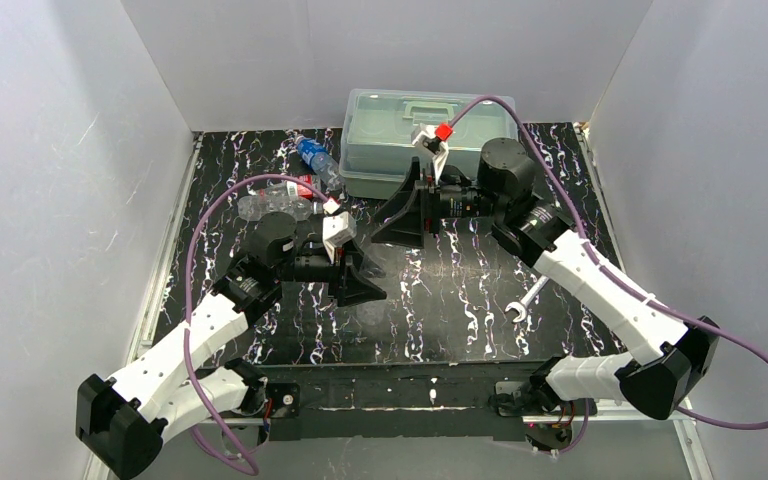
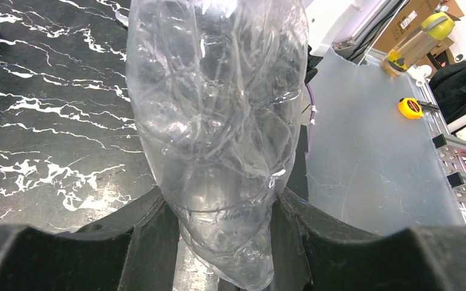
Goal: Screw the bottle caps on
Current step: Screw the bottle cap onto the plastic bottle.
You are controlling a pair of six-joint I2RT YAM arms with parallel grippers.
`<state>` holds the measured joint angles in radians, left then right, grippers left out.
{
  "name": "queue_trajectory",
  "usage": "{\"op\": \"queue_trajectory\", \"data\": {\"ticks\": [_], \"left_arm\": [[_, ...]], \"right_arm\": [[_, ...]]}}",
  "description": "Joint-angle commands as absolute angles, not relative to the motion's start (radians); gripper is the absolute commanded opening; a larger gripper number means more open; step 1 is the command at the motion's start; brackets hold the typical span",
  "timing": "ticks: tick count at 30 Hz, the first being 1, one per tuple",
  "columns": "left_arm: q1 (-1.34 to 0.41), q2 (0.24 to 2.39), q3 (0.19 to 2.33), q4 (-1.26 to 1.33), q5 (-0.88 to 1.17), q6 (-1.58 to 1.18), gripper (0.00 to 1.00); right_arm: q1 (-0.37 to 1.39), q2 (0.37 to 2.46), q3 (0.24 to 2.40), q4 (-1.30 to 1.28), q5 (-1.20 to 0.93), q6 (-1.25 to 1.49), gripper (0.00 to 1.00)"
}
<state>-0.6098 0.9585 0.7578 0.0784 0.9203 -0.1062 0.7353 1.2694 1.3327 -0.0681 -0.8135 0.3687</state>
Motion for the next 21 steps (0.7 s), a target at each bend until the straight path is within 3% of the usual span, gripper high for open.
{"op": "queue_trajectory", "data": {"ticks": [1, 9, 21], "left_arm": [[-0.602, 0.938, 0.738, 0.126, 0.949, -0.130, 0.00], [-0.602, 0.937, 0.731, 0.144, 0.937, -0.140, 0.00], [-0.598, 0.914, 0.718, 0.150, 0.919, -0.145, 0.00]], "right_arm": [[0.737, 1.229, 1.298, 0.154, -0.827, 0.475, 0.64], [0.737, 1.219, 1.258, 0.203, -0.812, 0.509, 0.56], [0.737, 1.220, 1.242, 0.151, -0.772, 0.474, 0.51]]}}
